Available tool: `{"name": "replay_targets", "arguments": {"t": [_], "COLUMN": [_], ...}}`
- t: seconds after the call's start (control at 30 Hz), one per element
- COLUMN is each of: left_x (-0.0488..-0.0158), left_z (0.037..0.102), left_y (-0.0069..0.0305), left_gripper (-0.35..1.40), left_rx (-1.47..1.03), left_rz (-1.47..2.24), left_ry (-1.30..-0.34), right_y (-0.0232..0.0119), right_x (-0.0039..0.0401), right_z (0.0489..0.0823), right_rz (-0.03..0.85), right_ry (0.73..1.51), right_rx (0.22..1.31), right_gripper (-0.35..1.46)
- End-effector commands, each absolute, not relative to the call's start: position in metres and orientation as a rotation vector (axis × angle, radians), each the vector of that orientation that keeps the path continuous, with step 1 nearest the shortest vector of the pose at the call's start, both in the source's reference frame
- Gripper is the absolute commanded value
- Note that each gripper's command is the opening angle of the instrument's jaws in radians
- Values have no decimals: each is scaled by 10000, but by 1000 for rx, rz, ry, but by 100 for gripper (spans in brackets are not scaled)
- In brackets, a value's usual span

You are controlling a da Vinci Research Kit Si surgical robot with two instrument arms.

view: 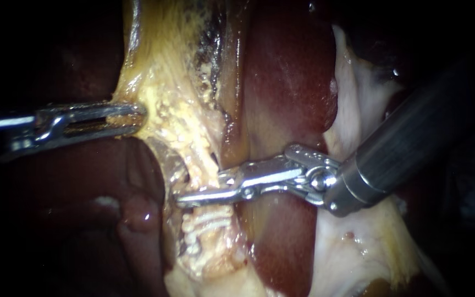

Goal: Going back third clip left tube

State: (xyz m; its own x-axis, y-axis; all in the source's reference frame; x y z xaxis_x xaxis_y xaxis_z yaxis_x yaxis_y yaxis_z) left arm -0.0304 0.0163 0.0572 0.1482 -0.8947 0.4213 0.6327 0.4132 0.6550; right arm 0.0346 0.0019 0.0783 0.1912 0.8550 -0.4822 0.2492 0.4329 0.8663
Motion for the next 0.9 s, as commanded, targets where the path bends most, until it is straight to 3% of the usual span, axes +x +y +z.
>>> {"name": "replay_targets", "arguments": {"t": [0.03, 0.27, 0.4, 0.47, 0.7, 0.9], "left_x": [-304, -304, -304, -304, -304, -304], "left_z": [571, 570, 570, 569, 568, 568], "left_y": [163, 162, 162, 162, 161, 161], "left_gripper": [-35, -35, -35, -35, -35, -35], "left_rx": [359, 359, 359, 359, 359, 359], "left_rz": [-1134, -1134, -1134, -1134, -1135, -1135], "left_ry": [-876, -875, -875, -875, -875, -875], "right_y": [19, 17, 16, 16, 14, 13], "right_x": [346, 346, 346, 346, 337, 316], "right_z": [782, 782, 780, 780, 780, 779], "right_rz": [574, 593, 600, 622, 540, 432], "right_ry": [1351, 1335, 1335, 1334, 1392, 1313], "right_rx": [1090, 1113, 1106, 1092, 933, 798], "right_gripper": [-35, -35, 40, 52, 59, 60]}}
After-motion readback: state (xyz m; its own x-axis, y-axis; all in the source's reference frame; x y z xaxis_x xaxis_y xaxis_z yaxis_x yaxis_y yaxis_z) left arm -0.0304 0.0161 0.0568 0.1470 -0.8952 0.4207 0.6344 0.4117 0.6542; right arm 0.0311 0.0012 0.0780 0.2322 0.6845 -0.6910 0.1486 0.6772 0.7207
